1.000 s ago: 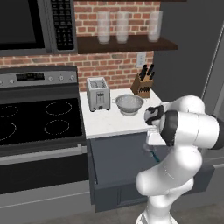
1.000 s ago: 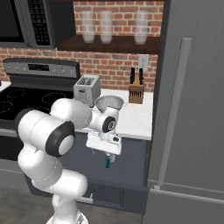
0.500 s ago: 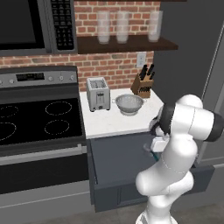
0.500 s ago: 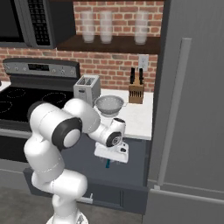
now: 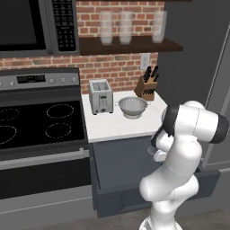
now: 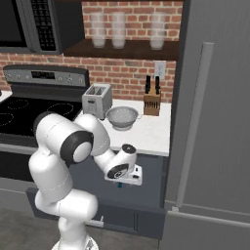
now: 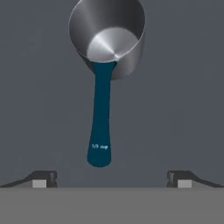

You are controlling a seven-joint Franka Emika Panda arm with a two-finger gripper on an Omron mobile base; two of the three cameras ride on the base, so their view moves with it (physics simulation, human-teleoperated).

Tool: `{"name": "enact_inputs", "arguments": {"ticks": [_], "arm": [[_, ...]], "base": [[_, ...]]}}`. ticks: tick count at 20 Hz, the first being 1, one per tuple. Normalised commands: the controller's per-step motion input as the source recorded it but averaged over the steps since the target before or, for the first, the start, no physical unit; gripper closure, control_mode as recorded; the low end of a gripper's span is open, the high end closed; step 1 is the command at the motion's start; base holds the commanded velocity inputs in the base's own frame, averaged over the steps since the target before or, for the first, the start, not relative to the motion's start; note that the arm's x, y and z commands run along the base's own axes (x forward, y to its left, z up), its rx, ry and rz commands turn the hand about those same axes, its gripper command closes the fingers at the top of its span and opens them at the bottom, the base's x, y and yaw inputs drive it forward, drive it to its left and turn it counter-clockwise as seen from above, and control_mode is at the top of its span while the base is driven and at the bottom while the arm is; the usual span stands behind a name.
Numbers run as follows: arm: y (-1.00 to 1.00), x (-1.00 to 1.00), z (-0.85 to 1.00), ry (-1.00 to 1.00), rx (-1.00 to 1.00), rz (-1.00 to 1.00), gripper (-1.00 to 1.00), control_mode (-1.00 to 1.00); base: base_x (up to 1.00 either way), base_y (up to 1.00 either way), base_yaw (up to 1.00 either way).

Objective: Pick the measuring cup from the drawer and place it on the counter.

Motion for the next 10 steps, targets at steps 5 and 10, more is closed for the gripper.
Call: {"name": "enact_inputs", "arguments": {"ticks": [5,10], "arm": [[0.0,0.3,0.16,-0.09,0.01,0.0,-1.0,-1.0],[0.0,0.27,0.0,-0.01,0.0,0.0,-1.0,-1.0]], "base": [[0.0,0.0,0.0],[0.0,0.0,0.0]]}}
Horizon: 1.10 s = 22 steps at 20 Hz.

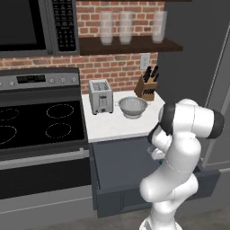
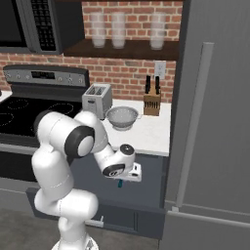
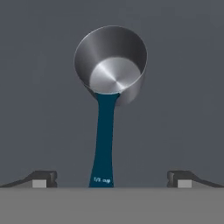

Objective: Pick the measuring cup from the drawer and place it on the counter.

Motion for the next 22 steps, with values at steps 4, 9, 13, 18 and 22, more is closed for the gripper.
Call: {"name": "enact_inputs", "arguments": {"ticks": [4,9,13,18,22], "arm": [[0.0,0.37,0.0,0.0,0.0,0.0,-1.0,-1.0],[0.0,0.25,-0.1,0.0,0.0,0.0,-1.0,-1.0],[0.0,0.01,-0.24,0.0,0.0,0.0,-1.0,-1.0],[0.0,-0.09,-0.17,-0.01,0.0,0.0,-1.0,-1.0],[0.0,-0.11,-0.11,0.0,0.0,0.0,-1.0,-1.0]], "base": [[0.0,0.0,0.0],[0.0,0.0,0.0],[0.0,0.0,0.0],[0.0,0.0,0.0],[0.0,0.0,0.0]]}}
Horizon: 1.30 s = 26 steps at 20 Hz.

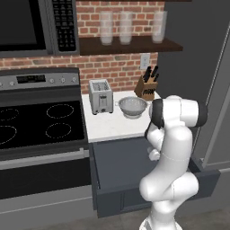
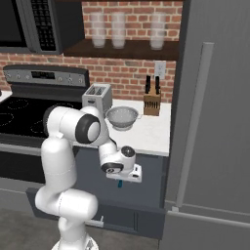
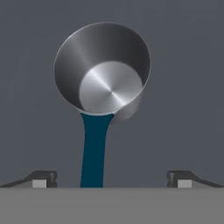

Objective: Pick the measuring cup from the drawer and place it on the counter.

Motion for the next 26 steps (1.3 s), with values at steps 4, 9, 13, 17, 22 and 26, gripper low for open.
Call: {"name": "enact_inputs", "arguments": {"ticks": [4,9,13,17,22,26], "arm": [[0.01,-0.02,-0.05,0.0,0.0,0.0,-1.0,-1.0],[0.01,0.0,0.0,0.0,0.0,0.0,-1.0,-1.0],[0.03,0.0,0.0,0.0,0.0,0.0,-1.0,-1.0],[0.02,0.0,0.0,0.0,0.0,0.0,1.0,-1.0],[0.0,0.0,0.0,0.0,0.0,0.0,1.0,-1.0],[0.0,0.0,0.0,0.0,0.0,0.0,1.0,-1.0]], "base": [[0.0,0.0,0.0],[0.0,0.0,0.0],[0.0,0.0,0.0],[0.0,0.0,0.0],[0.0,0.0,0.0],[0.0,0.0,0.0]]}}
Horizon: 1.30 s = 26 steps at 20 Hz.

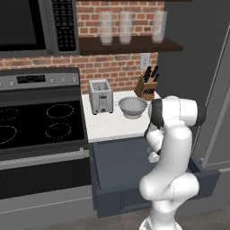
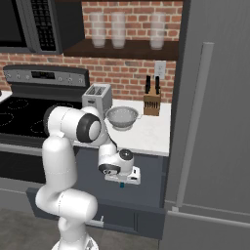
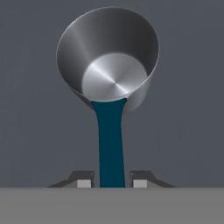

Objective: Pick the measuring cup from the drawer and place it on the counter.

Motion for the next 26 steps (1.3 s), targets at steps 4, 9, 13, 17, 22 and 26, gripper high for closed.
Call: {"name": "enact_inputs", "arguments": {"ticks": [4,9,13,17,22,26], "arm": [[0.0,0.0,0.07,-0.02,0.0,0.0,1.0,-1.0],[0.05,-0.15,0.61,-0.09,0.0,0.0,1.0,-1.0],[0.0,-0.38,0.97,-0.03,0.0,0.0,1.0,-1.0],[0.0,-0.51,0.99,0.0,0.0,0.0,1.0,-1.0],[0.0,-0.13,1.0,0.0,0.0,0.0,1.0,-1.0],[0.0,0.01,1.0,0.09,0.0,0.0,1.0,-1.0]], "base": [[0.0,0.0,0.0],[0.0,0.0,0.0],[0.0,0.0,0.0],[0.0,0.0,0.0],[0.0,0.0,0.0],[0.0,0.0,0.0]]}}
